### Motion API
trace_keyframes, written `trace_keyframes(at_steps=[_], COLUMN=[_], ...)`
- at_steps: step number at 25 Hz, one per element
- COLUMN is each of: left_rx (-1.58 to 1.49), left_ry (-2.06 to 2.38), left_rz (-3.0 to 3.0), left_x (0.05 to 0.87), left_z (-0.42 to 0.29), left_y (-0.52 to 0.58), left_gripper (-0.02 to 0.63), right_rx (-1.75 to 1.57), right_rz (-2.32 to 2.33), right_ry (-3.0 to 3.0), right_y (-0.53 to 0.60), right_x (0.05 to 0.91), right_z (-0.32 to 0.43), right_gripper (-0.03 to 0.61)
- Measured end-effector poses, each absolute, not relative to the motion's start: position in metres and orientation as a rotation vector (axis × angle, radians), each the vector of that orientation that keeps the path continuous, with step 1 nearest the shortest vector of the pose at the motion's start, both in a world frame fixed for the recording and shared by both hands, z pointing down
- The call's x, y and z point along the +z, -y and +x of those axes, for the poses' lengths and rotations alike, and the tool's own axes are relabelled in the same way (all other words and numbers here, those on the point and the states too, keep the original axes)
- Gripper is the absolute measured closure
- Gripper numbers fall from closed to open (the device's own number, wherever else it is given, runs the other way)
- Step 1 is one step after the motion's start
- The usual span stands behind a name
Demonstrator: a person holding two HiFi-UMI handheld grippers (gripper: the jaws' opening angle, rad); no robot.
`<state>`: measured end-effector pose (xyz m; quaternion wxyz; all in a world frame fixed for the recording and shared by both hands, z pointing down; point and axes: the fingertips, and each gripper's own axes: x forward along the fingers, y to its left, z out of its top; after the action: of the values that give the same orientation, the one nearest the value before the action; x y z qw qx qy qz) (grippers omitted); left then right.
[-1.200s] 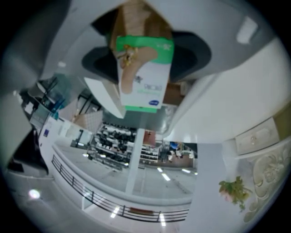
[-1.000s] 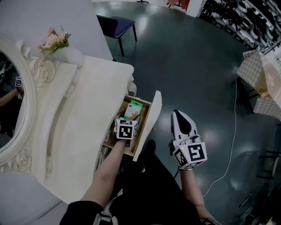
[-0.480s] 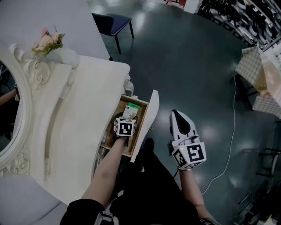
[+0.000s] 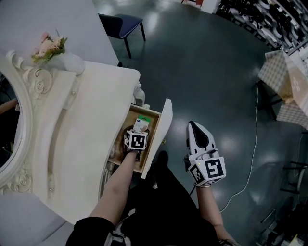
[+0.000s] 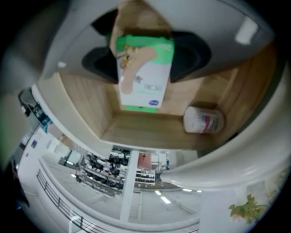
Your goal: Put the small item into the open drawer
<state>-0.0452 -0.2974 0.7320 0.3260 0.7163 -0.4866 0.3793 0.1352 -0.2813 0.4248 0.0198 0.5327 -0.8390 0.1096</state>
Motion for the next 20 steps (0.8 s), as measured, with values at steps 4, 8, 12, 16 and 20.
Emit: trace_keyframes(at_steps=[4, 8, 12, 16, 20], left_rx=[1.01, 1.03, 1.024, 1.003, 0.934], left_ry=[1.288, 1.288, 1.283, 1.293, 1.356], left_rz=[1.879, 1.873, 1.876, 1.881, 1.922], left_x=[0.734, 0.736, 0.735, 0.728, 0.7], left_z=[-0.045, -0.047, -0.045, -0.044, -0.046], left_y=[0.298, 0.298, 0.299, 0.299, 0.308], left_gripper=[0.255, 0.253, 0.25, 0.215, 0.236], right_rx=[0.345, 0.345, 0.345, 0.345, 0.332], right_rz=[1.651, 1.643, 1.64, 1.64, 1.642], right_ry=[2.603, 2.611, 2.616, 2.617, 2.624], right_y=[0.283, 0.285, 0.285, 0.283, 0.282], right_x=[0.426, 0.427, 0.426, 0.425, 0.423], right_z=[0.137, 0.133, 0.134, 0.135, 0.136], right_gripper=[0.581, 0.581, 0.581, 0.581, 0.581])
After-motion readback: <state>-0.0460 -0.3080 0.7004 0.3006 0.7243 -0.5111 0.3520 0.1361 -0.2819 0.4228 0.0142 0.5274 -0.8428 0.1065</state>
